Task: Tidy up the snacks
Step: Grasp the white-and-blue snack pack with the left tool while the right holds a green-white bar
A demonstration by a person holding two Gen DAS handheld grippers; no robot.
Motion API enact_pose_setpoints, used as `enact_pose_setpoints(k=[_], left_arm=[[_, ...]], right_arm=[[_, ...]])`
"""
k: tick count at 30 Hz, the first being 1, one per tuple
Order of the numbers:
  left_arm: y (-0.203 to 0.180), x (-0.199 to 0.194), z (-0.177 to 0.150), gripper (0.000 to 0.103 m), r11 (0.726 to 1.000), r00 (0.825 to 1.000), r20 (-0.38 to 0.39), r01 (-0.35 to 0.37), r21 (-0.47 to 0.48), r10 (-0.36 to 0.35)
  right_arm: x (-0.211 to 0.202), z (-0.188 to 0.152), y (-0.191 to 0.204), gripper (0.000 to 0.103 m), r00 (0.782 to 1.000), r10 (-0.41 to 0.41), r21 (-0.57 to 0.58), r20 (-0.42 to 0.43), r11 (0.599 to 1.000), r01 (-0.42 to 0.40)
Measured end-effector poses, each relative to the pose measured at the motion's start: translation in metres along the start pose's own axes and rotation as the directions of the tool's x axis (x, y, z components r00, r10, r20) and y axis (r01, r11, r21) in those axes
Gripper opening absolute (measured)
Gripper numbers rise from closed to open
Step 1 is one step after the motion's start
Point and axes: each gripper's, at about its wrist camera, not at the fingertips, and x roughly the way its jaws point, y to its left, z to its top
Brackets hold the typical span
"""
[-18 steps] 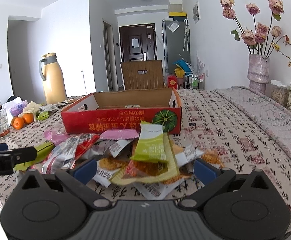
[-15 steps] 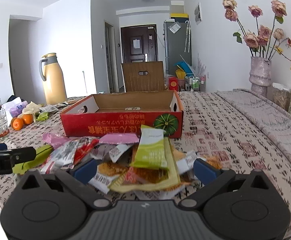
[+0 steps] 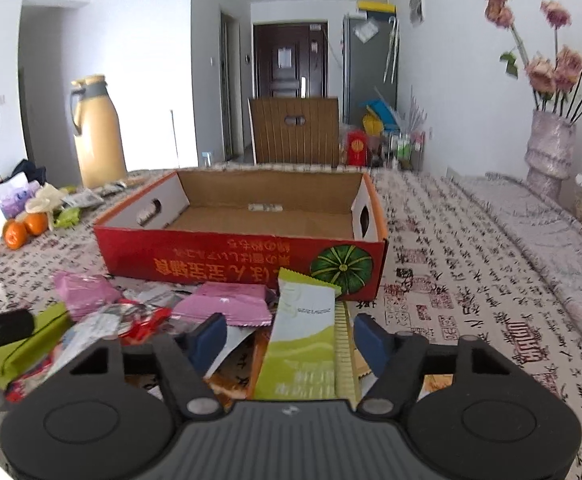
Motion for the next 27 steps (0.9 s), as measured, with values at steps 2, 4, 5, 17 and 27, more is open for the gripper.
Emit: enact_pose_setpoints(k=[2,4,5,17,27], left_arm=[[0.002,0.004,0.001,0.103,1.000,1.000,-0.008,-0.003,-0.001,0.003],[0.004,0.007,0.001,0.103,1.000,1.000,-0.018,-0.008,-0.001,0.008],[0.004,0.008,0.001,0.103,1.000,1.000,-0.022,-0.010,-0.001,0.010],[0.006,0.017,0.005,0.103,1.000,0.998,-0.056,-0.004,-0.007,0.004],[-0.026,0.022,0.021,0.103,0.998,0.994,-0.099,0.046,0.046,-0.041]], right_arm=[[0.012,0.002,-0.004,0.056,0.999,0.000,0.011,-0.037,1.000,0.000],[0.022,0.003,-0.008,0.052,0.998,-0.002,0.019,-0.068,1.000,0.004],[0.026,0.003,-0.009,0.049,0.997,-0.004,0.020,-0.079,1.000,0.006],[0.026,0.000,-0.008,0.037,0.996,-0.002,-0.009,-0.084,1.000,0.002],[0.004,0.000,-0.011,0.037,1.000,0.010,0.010,0.008,1.000,-0.010]])
